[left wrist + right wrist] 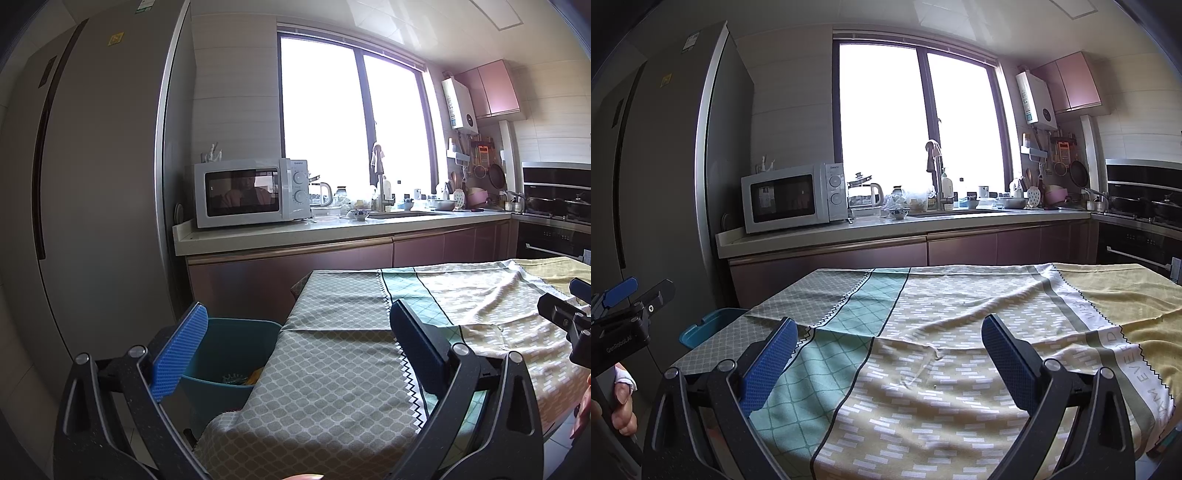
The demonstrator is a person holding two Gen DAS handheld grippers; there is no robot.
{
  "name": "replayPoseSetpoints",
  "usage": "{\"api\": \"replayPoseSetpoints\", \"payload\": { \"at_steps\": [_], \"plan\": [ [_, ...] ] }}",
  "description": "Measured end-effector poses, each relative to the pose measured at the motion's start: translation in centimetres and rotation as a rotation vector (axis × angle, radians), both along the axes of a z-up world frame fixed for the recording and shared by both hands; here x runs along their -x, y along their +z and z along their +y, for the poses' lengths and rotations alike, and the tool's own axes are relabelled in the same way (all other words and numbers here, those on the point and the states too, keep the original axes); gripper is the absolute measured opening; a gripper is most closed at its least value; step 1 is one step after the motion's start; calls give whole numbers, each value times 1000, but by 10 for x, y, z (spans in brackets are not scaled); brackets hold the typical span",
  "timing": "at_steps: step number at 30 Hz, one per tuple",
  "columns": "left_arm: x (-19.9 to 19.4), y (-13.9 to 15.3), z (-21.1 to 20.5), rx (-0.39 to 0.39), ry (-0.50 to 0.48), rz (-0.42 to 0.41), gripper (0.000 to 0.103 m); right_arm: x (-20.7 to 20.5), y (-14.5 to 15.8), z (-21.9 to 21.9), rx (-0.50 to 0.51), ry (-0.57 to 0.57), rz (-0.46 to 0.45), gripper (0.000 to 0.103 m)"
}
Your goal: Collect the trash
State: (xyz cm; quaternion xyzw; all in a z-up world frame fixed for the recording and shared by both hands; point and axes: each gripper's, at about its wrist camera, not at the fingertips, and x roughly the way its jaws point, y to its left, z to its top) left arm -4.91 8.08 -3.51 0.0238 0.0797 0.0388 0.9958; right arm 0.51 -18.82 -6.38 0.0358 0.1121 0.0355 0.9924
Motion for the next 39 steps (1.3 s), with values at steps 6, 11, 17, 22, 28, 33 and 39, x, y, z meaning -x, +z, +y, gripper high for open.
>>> {"api": "replayPoseSetpoints", "payload": {
  "at_steps": [6, 11, 17, 22, 28, 33, 39],
  "plan": [
    [0, 0, 0, 2, -1, -1, 97, 0, 0, 0, 1, 0, 0, 97],
    [2, 1, -1, -2, 0, -1, 97, 0, 0, 0, 0, 1, 0, 97],
    [1, 1, -2, -1, 0, -1, 97, -2, 1, 0, 1, 1, 1, 97],
    [1, 1, -2, -1, 2, 0, 97, -2, 1, 0, -1, 1, 1, 97],
    [1, 1, -2, -1, 2, 0, 97, -3, 1, 0, -1, 2, 3, 97],
    [1, 1, -2, 3, 1, 3, 97, -4, 1, 0, -1, 3, 6, 97],
    [1, 0, -3, 0, 2, 2, 97, -3, 1, 0, 0, 3, 3, 97]
  ]
}}
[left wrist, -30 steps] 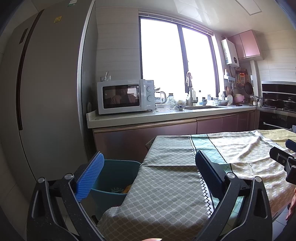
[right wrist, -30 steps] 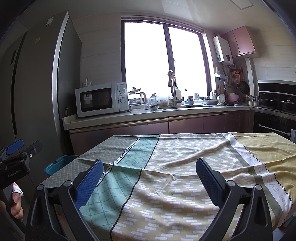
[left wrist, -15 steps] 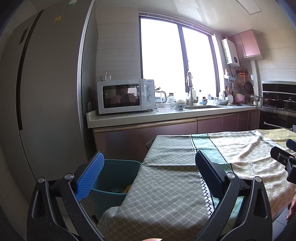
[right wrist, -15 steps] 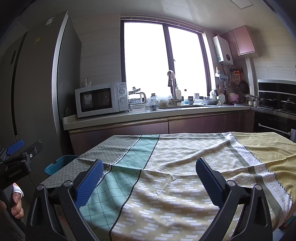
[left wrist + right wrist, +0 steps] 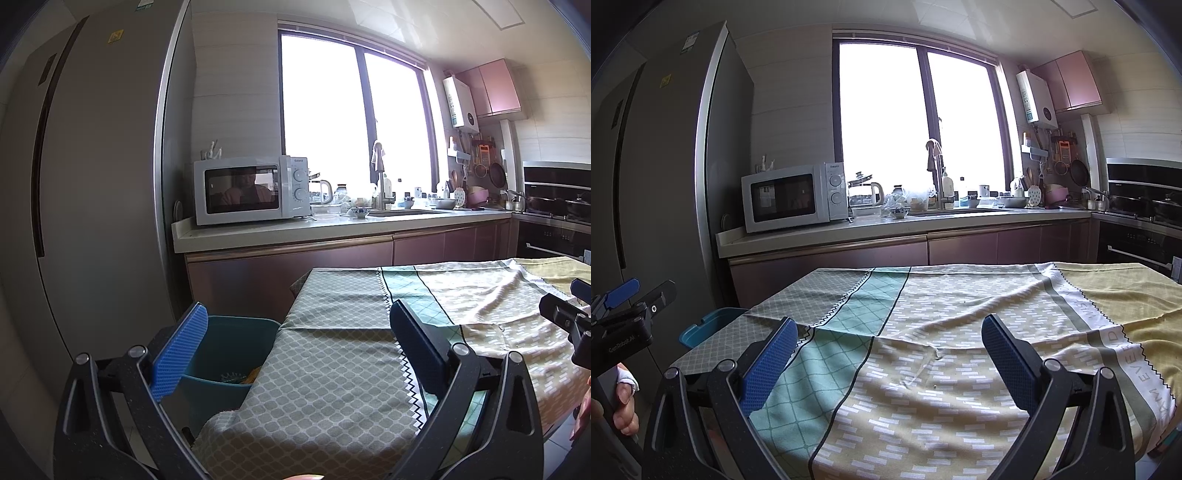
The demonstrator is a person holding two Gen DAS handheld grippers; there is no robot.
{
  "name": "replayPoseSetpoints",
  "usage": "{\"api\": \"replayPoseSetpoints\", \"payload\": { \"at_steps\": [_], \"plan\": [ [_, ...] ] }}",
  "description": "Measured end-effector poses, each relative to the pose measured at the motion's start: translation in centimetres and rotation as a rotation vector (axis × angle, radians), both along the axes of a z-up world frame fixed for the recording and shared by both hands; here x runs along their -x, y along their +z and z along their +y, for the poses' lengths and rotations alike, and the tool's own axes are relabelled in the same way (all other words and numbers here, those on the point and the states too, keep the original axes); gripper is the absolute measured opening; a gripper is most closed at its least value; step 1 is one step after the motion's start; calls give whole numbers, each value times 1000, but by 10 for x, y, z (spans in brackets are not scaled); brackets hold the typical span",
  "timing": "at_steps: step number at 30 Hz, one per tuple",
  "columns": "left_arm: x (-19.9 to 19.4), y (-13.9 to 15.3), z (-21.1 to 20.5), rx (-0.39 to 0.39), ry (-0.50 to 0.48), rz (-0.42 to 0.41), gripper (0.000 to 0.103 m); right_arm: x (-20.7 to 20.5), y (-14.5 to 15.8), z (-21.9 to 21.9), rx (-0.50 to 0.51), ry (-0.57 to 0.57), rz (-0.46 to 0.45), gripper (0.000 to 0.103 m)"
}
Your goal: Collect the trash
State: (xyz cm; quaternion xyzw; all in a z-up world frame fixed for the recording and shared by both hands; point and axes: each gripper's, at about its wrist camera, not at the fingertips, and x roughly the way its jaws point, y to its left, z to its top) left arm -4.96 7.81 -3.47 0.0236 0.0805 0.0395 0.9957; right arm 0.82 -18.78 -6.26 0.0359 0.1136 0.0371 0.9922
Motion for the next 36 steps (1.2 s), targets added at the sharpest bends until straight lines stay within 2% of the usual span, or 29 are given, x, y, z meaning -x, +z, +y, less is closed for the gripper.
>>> {"api": "replayPoseSetpoints", "payload": {
  "at_steps": [36],
  "plan": [
    [-1, 0, 0, 4, 0, 4, 97, 1, -1, -1, -6, -8, 0, 97]
  ]
}}
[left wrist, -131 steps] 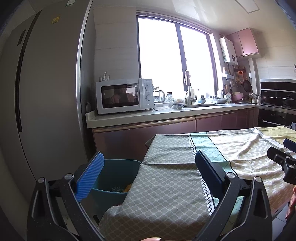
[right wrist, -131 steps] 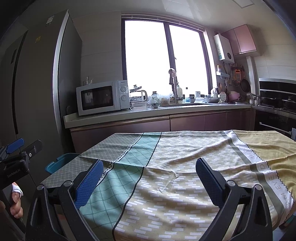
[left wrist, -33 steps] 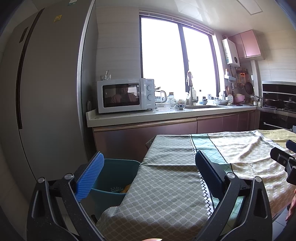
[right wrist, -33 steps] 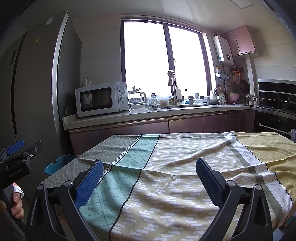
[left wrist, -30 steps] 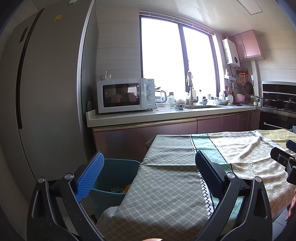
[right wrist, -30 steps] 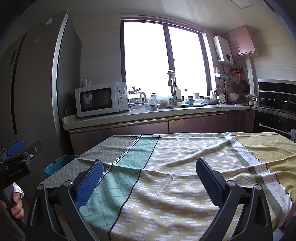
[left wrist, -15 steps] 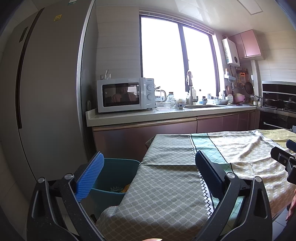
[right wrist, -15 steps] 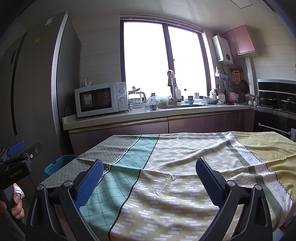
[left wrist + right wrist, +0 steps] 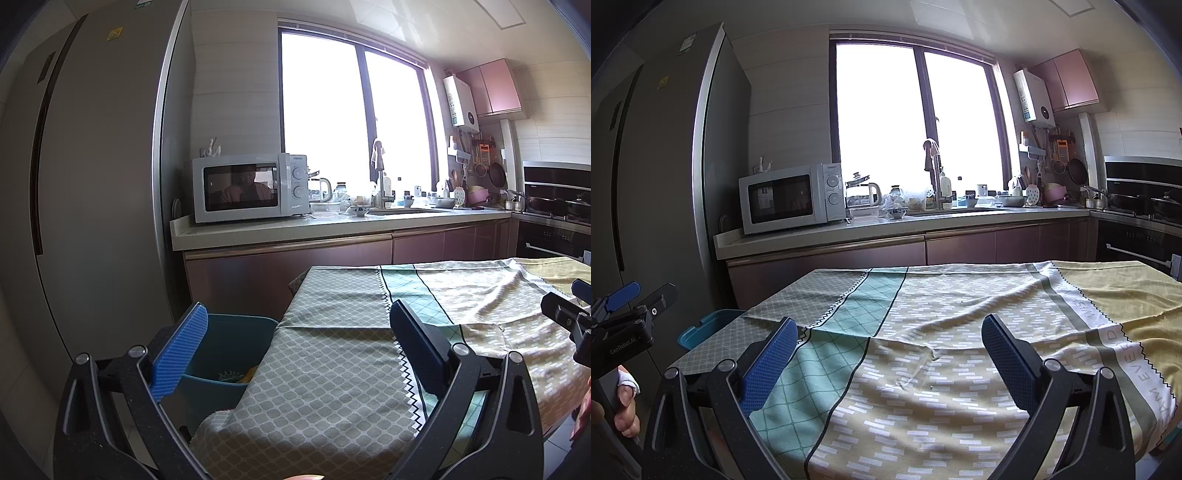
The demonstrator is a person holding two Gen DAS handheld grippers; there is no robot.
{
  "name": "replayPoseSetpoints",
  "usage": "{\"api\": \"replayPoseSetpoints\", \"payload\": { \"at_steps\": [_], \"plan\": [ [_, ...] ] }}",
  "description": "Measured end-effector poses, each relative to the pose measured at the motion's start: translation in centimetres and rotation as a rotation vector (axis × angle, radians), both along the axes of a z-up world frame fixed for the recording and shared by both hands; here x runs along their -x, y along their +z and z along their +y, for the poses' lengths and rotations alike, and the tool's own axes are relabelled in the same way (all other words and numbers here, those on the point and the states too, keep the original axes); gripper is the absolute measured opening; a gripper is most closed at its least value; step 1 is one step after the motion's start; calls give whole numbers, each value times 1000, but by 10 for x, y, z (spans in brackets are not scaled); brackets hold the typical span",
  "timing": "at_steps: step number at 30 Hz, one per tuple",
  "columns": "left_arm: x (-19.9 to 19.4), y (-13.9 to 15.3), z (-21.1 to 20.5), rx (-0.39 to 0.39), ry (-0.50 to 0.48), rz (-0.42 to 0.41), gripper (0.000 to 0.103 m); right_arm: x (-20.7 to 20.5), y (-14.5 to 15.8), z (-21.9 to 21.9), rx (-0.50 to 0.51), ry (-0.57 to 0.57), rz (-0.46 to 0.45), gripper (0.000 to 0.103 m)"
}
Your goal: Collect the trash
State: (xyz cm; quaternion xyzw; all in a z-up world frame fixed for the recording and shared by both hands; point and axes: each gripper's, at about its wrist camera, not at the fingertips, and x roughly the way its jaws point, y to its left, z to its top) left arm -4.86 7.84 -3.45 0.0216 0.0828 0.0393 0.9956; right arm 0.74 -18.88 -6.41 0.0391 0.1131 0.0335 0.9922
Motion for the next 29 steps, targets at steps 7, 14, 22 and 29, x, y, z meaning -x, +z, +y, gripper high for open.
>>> {"api": "replayPoseSetpoints", "payload": {
  "at_steps": [7, 14, 22, 29],
  "plan": [
    [-1, -1, -1, 0, 0, 1, 97, -2, -2, -2, -5, -6, -1, 97],
    [-4, -4, -7, -5, -2, 8, 97, -3, -4, -3, -8, -9, 4, 97],
    [-22, -5, -21, 12, -73, 72, 97, -9, -6, -11, -13, -18, 16, 97],
    [-99, 0, -40, 64, -125, 251, 97, -41, -6, -69, -26, -95, 135, 97]
  ]
}}
